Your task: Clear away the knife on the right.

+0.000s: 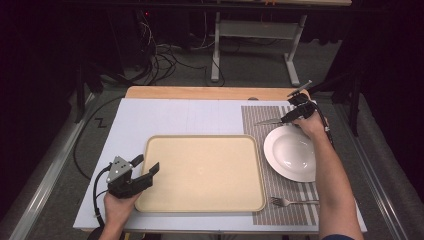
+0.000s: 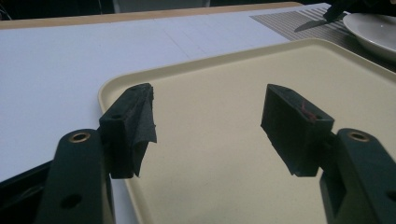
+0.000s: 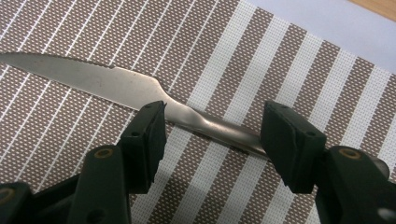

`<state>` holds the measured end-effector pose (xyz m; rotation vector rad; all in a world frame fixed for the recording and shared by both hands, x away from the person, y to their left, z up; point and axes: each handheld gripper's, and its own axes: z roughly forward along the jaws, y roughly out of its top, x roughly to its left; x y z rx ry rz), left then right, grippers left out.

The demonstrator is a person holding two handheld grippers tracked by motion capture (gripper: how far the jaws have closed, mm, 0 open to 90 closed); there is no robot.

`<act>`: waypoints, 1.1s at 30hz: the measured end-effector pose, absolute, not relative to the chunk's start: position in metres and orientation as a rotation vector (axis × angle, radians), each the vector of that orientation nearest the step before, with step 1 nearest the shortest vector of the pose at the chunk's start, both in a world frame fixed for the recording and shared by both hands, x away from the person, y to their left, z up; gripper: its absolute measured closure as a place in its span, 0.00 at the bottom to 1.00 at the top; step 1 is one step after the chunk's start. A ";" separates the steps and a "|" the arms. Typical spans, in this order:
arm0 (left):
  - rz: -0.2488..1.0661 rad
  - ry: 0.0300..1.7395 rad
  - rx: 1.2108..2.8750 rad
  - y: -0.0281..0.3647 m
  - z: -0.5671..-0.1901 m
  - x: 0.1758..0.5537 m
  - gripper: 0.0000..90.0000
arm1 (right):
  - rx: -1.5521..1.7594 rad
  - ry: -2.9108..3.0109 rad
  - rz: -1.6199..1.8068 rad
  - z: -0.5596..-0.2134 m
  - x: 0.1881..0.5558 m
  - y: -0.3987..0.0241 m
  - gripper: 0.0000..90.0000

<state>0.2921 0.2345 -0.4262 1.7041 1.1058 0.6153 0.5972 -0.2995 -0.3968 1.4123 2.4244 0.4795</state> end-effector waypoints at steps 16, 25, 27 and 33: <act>0.614 1.103 1.708 0.234 -0.426 0.292 0.39 | 1.380 2.434 0.445 -0.398 0.599 -0.295 0.44; 0.616 1.104 1.708 0.234 -0.426 0.292 0.39 | 1.370 2.437 0.410 -0.399 0.601 -0.293 0.44; 0.617 1.103 1.707 0.234 -0.426 0.291 0.39 | 1.367 2.432 0.403 -0.400 0.601 -0.292 0.44; 0.616 1.102 1.706 0.234 -0.426 0.291 0.39 | 1.363 2.440 0.402 -0.400 0.601 -0.292 0.42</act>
